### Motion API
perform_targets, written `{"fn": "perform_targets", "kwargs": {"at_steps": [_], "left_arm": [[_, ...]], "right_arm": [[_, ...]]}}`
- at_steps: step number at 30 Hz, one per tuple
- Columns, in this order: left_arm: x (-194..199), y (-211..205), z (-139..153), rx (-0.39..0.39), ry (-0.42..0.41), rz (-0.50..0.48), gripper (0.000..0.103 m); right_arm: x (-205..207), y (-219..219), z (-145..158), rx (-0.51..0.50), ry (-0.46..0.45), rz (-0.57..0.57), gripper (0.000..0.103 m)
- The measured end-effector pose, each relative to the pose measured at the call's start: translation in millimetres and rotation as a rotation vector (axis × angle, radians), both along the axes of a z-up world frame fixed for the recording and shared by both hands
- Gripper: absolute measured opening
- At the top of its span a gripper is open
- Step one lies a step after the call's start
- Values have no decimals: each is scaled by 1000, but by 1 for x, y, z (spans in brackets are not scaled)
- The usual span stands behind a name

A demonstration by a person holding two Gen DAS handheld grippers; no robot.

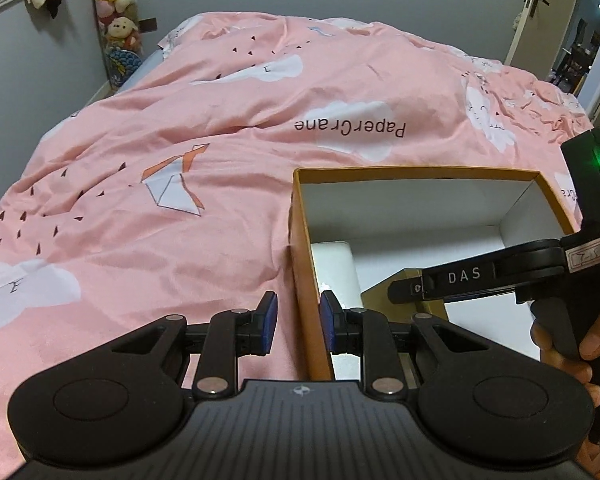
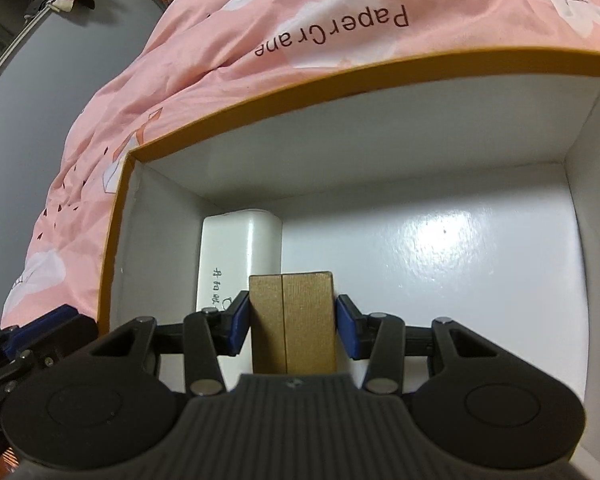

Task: Organize objects
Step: 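Lower gold cube into box corner beside tube and open right gripper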

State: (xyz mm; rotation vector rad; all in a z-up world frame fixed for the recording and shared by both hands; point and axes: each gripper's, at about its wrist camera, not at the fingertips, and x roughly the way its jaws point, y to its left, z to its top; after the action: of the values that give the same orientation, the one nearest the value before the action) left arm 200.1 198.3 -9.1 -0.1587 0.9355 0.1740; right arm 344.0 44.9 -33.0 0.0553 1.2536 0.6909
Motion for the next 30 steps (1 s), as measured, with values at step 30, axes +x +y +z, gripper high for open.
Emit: {"fn": "perform_targets", "kwargs": {"at_steps": [30], "left_arm": [[-9,7,-7,-91,-12,70,35]], "right_arm": [[-45,77,-19,-388,-103,851,77]]}}
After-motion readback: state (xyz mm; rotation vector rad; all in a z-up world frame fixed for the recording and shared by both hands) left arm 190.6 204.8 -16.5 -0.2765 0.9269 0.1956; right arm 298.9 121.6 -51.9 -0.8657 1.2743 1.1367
